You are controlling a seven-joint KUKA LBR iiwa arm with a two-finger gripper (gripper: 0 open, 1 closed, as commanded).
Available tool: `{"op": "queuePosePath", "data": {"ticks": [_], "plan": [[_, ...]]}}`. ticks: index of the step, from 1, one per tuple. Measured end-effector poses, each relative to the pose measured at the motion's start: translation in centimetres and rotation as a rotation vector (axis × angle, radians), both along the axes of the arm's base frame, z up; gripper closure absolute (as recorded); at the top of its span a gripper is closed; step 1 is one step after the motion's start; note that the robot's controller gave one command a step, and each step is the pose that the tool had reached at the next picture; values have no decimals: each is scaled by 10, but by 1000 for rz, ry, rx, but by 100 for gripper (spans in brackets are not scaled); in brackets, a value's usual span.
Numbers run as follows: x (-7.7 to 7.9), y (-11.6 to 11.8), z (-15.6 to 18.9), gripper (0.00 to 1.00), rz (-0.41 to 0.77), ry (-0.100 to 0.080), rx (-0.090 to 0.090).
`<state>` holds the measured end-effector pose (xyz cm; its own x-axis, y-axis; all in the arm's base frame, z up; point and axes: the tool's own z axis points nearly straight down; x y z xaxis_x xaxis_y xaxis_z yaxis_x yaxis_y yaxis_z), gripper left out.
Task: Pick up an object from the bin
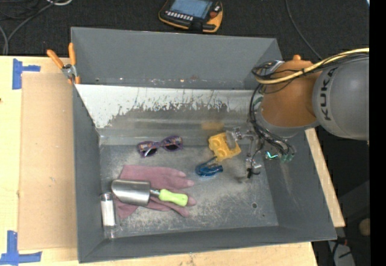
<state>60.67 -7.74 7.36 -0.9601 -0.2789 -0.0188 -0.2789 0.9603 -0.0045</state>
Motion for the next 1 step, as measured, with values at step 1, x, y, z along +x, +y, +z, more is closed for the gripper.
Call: {"op": "queuePosePath", "data": {"ticks": [1], "plan": [[1,-1,3,100,-3,-2,2]]}}
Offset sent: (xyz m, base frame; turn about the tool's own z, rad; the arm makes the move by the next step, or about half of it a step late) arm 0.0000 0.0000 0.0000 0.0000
